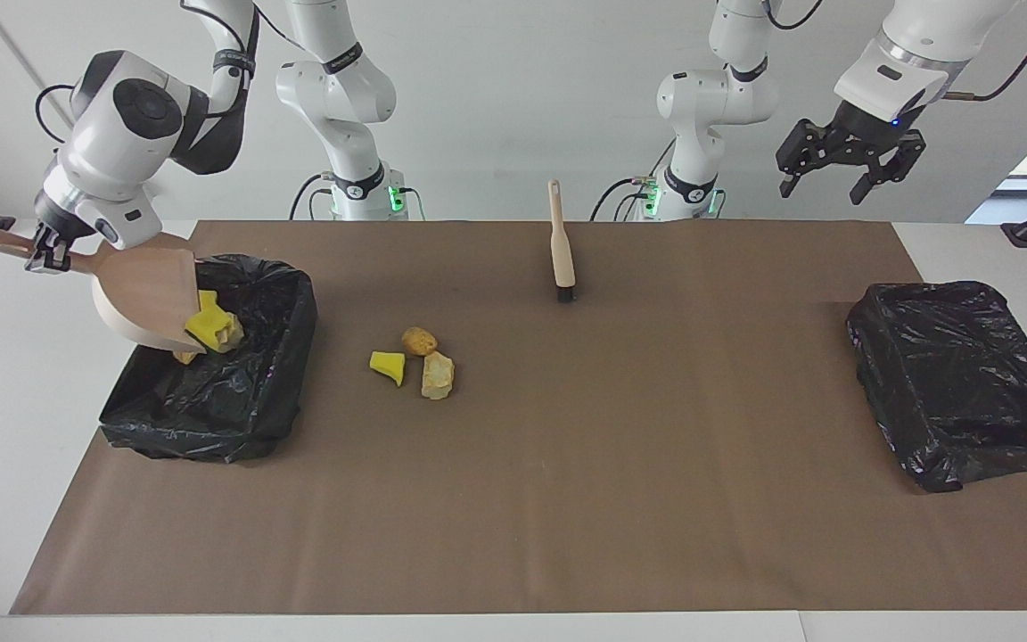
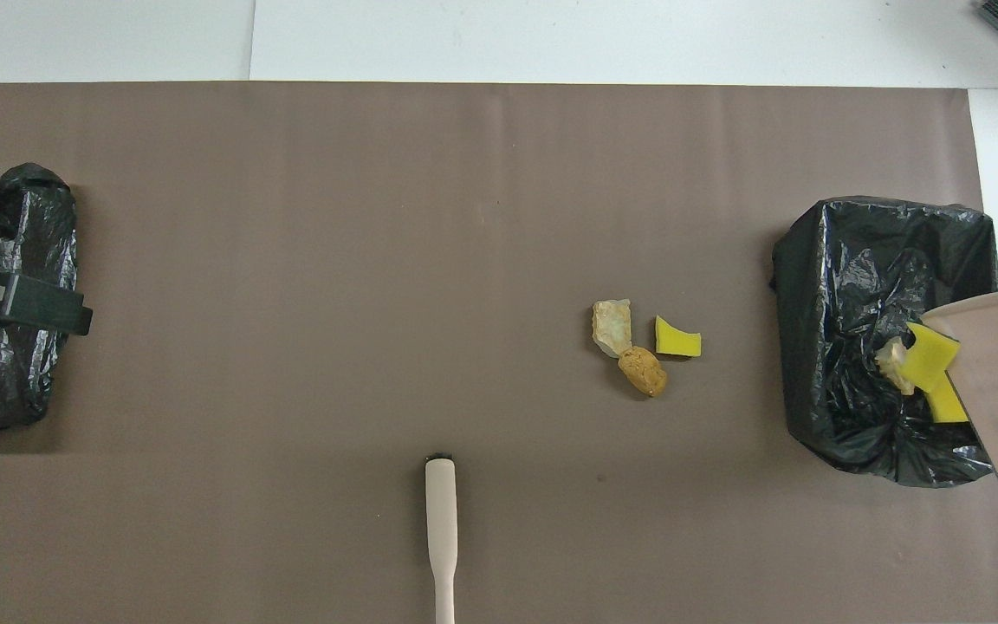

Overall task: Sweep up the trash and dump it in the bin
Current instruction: 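Tilt the dustpan over the bin with the right gripper, then bring the dustpan back and set it on the table with the right gripper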

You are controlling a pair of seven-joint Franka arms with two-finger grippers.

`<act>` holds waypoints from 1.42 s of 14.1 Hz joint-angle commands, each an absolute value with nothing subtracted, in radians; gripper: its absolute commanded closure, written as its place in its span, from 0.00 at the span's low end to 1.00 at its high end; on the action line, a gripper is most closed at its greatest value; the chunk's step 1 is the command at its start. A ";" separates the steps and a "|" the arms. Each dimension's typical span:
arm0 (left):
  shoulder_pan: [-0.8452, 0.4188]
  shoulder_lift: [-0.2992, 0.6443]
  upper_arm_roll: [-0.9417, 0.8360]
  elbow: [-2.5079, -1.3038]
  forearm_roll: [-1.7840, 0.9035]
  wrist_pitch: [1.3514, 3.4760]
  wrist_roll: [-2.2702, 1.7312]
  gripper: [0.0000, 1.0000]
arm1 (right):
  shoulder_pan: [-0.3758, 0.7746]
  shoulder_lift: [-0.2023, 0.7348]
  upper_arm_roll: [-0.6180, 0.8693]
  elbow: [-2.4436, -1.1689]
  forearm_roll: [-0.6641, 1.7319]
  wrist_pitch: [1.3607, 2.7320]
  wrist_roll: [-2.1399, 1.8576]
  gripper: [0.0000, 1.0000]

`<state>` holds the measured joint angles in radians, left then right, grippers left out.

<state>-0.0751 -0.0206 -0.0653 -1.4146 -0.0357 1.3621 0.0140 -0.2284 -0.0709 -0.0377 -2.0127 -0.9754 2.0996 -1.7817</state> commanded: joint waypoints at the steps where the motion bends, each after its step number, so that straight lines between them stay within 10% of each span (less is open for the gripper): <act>1: -0.057 -0.031 -0.074 -1.420 -0.028 1.364 0.021 0.00 | -0.241 -0.031 -0.034 -1.950 -1.044 2.148 -1.887 1.00; 10: -0.055 -0.031 -0.074 -1.420 -0.026 1.364 0.021 0.00 | -0.225 -0.087 -0.026 -1.901 -1.123 2.209 -1.815 1.00; 20: -0.055 -0.031 -0.074 -1.420 -0.026 1.364 0.021 0.00 | -0.221 -0.106 0.189 -1.790 -0.545 1.697 -1.044 1.00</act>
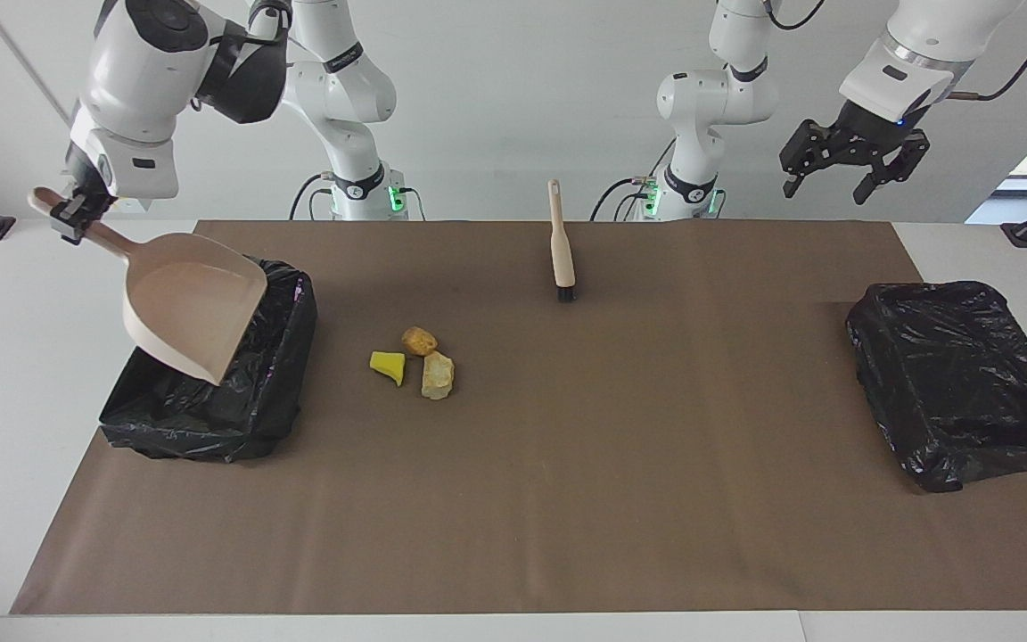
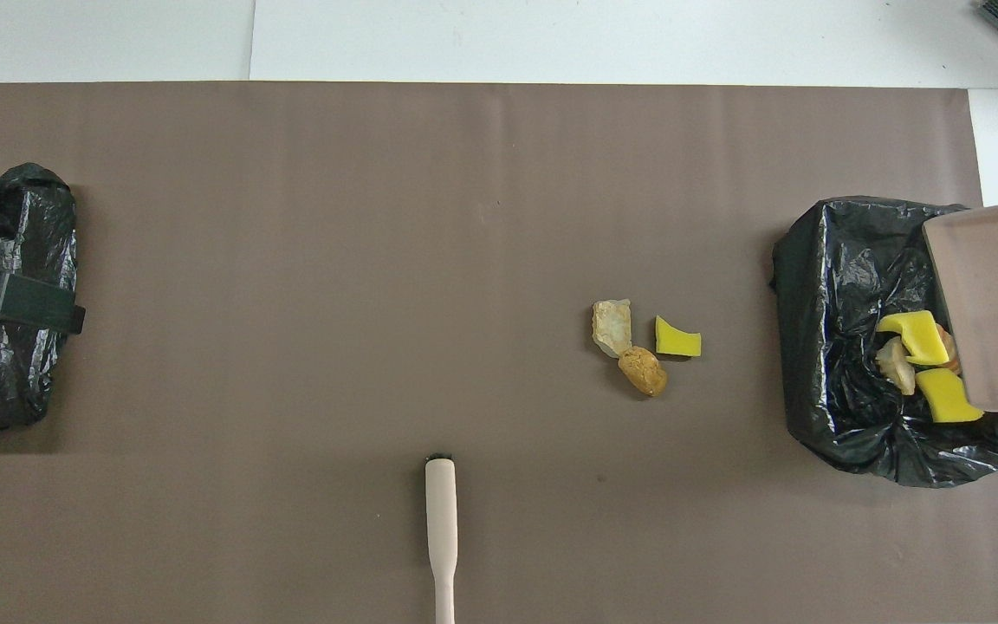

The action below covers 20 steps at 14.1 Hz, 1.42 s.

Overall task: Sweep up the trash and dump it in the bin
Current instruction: 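Bring the dustpan back and set it on the table with the right gripper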

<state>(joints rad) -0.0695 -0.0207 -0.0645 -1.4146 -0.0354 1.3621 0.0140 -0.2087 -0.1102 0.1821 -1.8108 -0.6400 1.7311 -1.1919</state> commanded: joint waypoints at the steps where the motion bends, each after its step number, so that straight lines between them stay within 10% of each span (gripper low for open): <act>1: -0.055 -0.031 -0.074 -1.420 -0.026 1.364 0.021 0.00 | -0.221 -0.106 0.201 -1.790 -0.508 1.683 -0.961 1.00; 11: -0.055 -0.031 -0.074 -1.420 -0.026 1.364 0.021 0.00 | 0.015 -0.012 0.275 -1.775 -0.226 1.615 -0.144 1.00; 20: -0.055 -0.031 -0.074 -1.420 -0.026 1.364 0.021 0.00 | 0.342 0.354 0.275 -1.545 0.000 1.779 0.618 1.00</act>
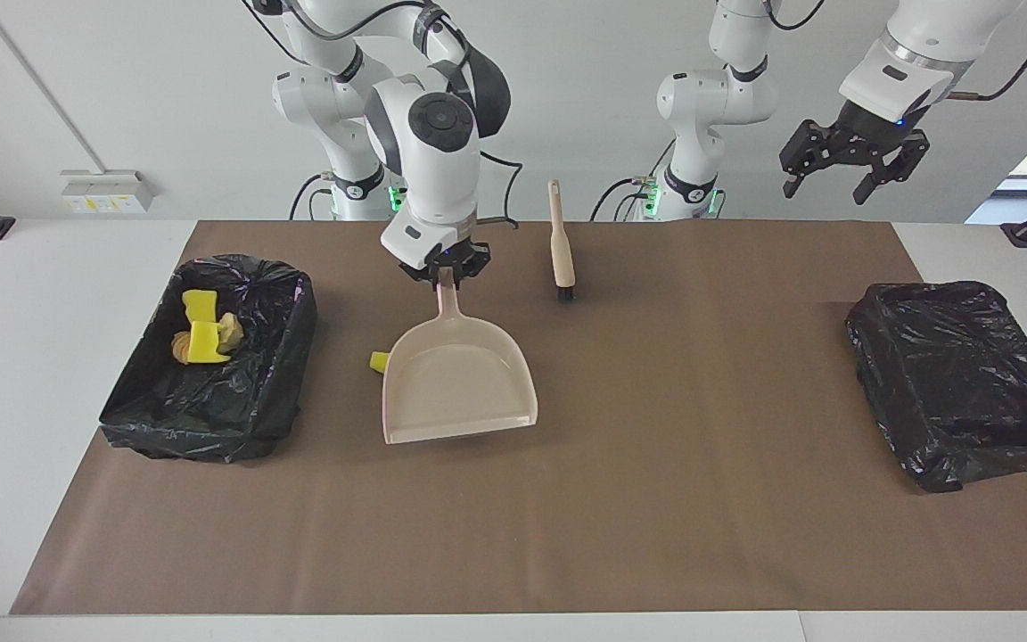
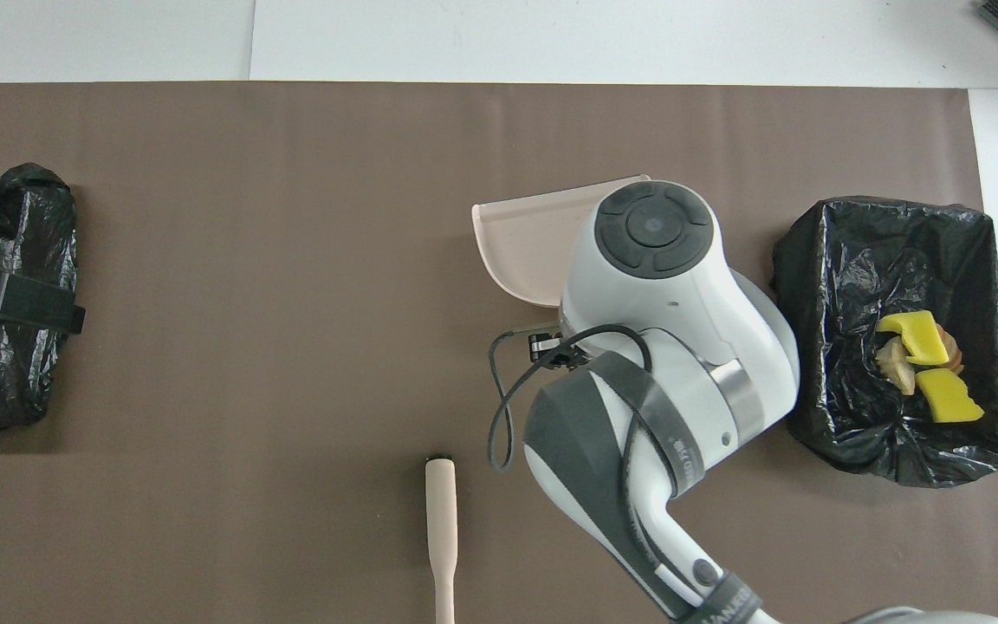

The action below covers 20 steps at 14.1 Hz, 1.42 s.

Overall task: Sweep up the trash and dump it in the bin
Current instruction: 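Bring the dustpan back and set it on the table with the right gripper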

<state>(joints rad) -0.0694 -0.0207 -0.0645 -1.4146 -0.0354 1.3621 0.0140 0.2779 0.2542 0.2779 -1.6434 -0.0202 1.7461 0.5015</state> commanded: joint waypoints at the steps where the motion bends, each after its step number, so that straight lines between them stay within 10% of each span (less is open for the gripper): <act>1: -0.054 -0.031 -0.074 -1.420 -0.026 1.364 0.021 0.00 | 0.379 0.406 0.276 -1.498 0.000 1.805 0.685 1.00; 11: -0.052 -0.049 -0.075 -1.425 -0.026 1.335 0.015 0.00 | 0.514 0.603 0.275 -1.402 -0.018 2.046 0.839 1.00; 13: -0.058 -0.049 -0.075 -1.425 -0.026 1.336 0.017 0.00 | 0.503 0.604 0.275 -1.410 -0.017 2.048 0.816 0.85; 17: -0.060 -0.037 -0.075 -1.427 -0.031 1.394 0.021 0.00 | 0.495 0.598 0.275 -1.448 -0.018 2.017 0.690 0.00; 20: -0.058 -0.022 -0.075 -1.425 -0.031 1.439 0.021 0.00 | 0.486 0.534 0.275 -1.445 -0.029 1.909 0.690 0.00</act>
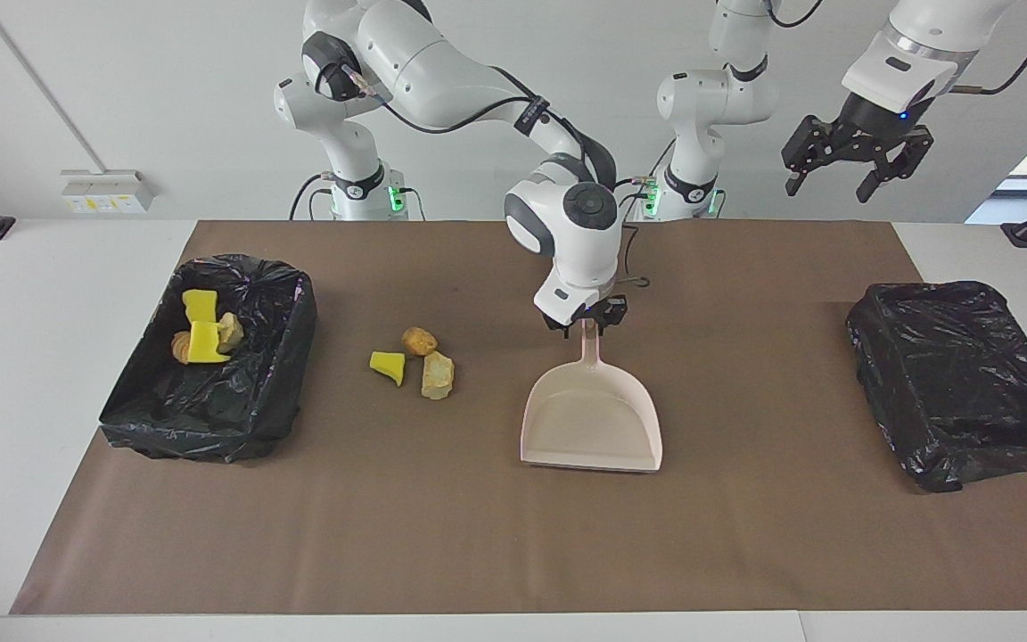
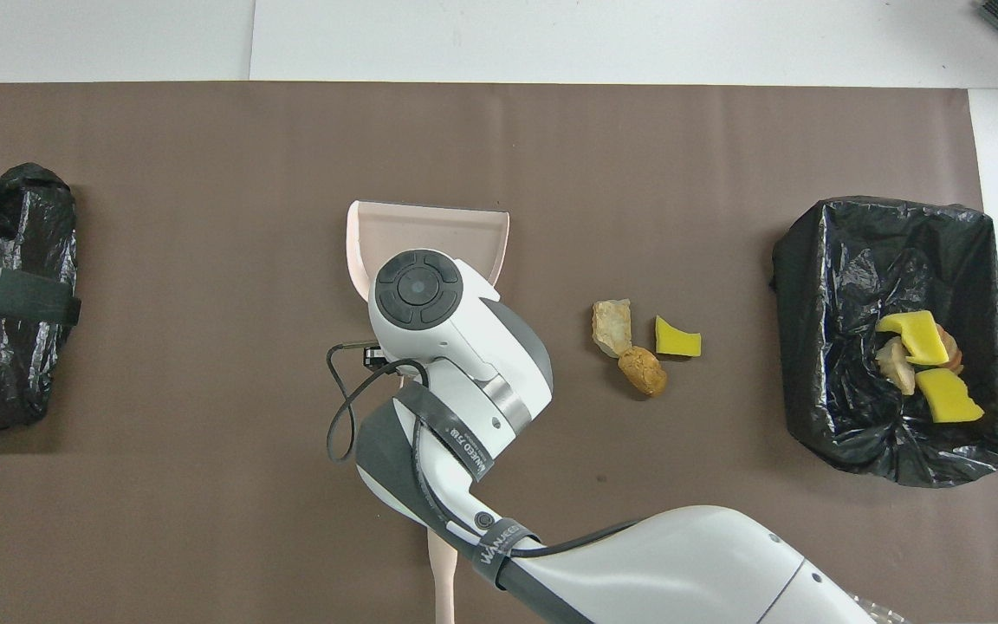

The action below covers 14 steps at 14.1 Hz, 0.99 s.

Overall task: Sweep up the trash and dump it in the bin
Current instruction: 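Bring the dustpan back and set it on the table with the right gripper, then grasp the dustpan handle with the left gripper while the right gripper reaches the brush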

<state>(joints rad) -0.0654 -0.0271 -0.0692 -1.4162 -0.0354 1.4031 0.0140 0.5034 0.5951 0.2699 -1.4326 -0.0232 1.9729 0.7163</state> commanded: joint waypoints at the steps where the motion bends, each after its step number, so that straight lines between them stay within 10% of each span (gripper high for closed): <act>1: -0.058 0.001 -0.075 -1.425 -0.032 1.471 0.021 0.00 | 0.473 0.508 0.273 -1.445 -0.023 1.860 0.689 0.00; 7: -0.164 0.162 -0.092 -1.440 -0.026 1.681 0.014 0.00 | 0.474 0.301 0.282 -1.596 0.075 1.718 0.696 0.00; 14: -0.371 0.189 -0.092 -1.779 -0.026 2.045 -0.190 0.00 | 0.626 -0.024 0.284 -2.186 0.305 2.049 0.712 0.00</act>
<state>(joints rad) -0.3095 0.2218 -0.1069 -1.6327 -0.0357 1.9039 -0.1206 0.6020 0.0912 0.2876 -2.0124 0.2482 1.9621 0.7161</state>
